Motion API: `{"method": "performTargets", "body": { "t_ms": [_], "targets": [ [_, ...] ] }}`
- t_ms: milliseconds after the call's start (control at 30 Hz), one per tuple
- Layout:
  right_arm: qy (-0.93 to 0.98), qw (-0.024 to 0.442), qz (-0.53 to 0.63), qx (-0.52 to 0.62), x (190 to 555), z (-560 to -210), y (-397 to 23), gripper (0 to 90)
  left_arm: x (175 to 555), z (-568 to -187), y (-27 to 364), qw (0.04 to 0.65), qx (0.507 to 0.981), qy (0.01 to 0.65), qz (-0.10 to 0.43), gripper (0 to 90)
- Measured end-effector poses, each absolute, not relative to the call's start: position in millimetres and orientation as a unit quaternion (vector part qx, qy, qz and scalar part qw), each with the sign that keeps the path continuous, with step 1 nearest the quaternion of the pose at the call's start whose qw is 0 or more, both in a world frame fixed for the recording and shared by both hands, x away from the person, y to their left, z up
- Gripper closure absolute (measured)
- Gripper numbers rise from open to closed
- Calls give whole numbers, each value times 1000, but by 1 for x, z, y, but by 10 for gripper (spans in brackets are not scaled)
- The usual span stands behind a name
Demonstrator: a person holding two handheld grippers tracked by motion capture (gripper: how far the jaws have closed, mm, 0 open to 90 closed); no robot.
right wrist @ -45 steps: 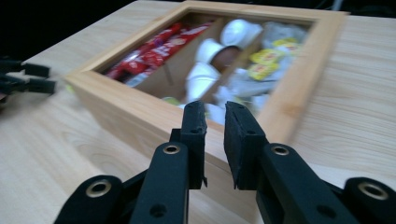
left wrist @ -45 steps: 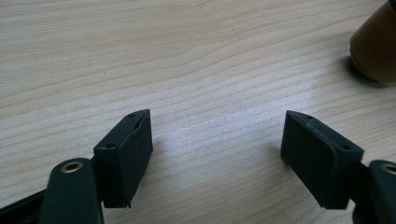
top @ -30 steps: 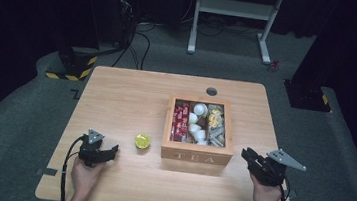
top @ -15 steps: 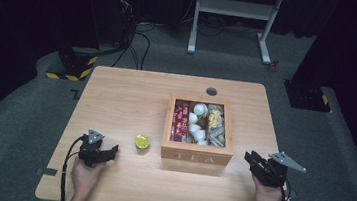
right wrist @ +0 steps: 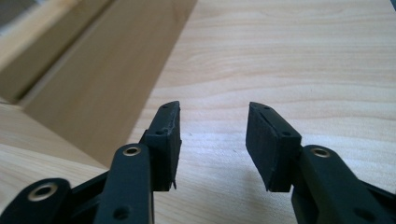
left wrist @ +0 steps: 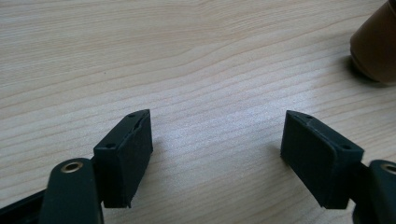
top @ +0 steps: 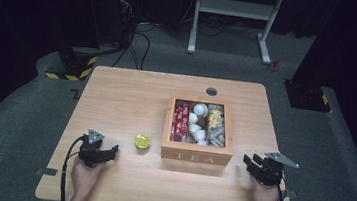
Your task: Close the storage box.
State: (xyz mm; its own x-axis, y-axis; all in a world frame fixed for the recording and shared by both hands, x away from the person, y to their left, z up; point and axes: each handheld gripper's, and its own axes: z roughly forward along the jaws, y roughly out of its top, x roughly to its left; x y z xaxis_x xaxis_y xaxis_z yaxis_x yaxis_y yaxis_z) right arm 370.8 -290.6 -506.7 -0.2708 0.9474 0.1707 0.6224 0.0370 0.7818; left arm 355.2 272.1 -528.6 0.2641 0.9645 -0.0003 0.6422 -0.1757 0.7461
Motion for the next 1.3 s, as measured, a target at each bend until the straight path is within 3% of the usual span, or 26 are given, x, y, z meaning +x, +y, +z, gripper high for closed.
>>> {"method": "performTargets", "body": {
  "t_ms": [667, 867, 1300],
  "targets": [
    [731, 256, 313, 550, 380, -522, -271, 481, 355, -529, 272, 325, 725, 554, 248, 253],
    [728, 251, 314, 555, 382, -523, -273, 416, 355, -529, 272, 325, 725, 554, 248, 253],
    [727, 250, 314, 557, 382, -523, -273, 408, 355, -529, 272, 325, 726, 553, 248, 253]
  ]
}}
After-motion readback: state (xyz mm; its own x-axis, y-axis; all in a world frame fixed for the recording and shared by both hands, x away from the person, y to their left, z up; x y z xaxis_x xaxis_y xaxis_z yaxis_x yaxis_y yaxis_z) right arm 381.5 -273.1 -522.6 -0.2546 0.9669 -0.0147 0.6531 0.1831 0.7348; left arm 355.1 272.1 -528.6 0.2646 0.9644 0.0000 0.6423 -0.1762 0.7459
